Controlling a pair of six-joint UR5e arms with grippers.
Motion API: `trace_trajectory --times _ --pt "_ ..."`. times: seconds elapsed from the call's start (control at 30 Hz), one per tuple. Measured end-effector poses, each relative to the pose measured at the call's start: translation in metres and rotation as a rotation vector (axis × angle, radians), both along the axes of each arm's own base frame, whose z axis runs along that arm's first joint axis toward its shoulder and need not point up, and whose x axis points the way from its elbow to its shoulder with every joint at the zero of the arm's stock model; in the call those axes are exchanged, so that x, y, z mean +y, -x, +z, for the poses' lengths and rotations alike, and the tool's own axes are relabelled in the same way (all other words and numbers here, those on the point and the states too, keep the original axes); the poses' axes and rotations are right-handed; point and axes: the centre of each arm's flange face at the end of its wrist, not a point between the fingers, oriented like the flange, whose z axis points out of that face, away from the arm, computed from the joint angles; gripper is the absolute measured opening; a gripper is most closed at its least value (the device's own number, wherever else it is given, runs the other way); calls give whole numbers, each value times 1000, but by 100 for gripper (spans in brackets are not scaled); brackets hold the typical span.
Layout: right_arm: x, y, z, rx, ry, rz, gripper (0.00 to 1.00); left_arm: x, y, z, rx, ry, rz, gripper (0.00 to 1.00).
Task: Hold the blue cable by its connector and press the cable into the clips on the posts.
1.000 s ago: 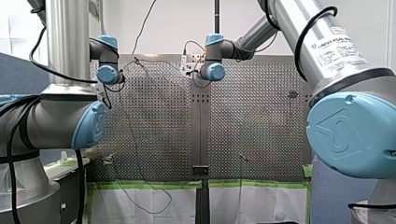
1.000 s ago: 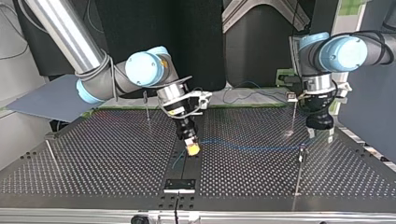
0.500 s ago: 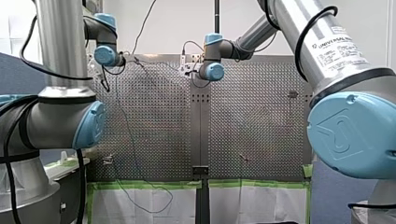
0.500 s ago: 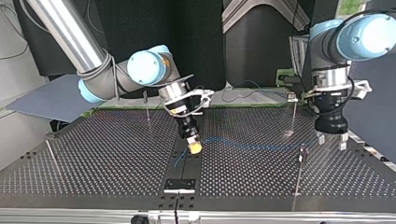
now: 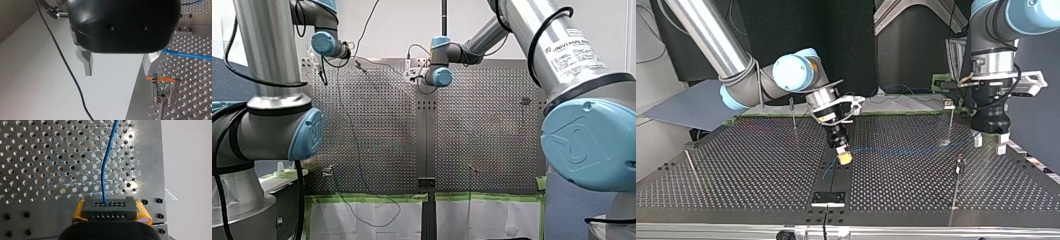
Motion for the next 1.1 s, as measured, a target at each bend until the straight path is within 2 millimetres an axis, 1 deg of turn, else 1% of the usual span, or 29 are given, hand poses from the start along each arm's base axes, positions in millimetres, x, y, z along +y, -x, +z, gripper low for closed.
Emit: trace_trajectory --times 0.17,0.47,0.57,0.93,1.1 --pt "-1 1 0 1 -1 -2 0 -2 0 -9 62 -35 28 100" --pt "-1 1 -1 1 -1 -2 0 -7 -17 -29 185 -105 28 100" --pt "-1 1 -1 1 -1 -2 0 -8 -20 -34 218 -129 26 100" --pt "0 0 -2 2 -2 0 0 -9 -12 -34 289 -211 21 100" --pt "0 0 -1 1 -1 1 0 -12 -14 -26 280 -256 -2 100"
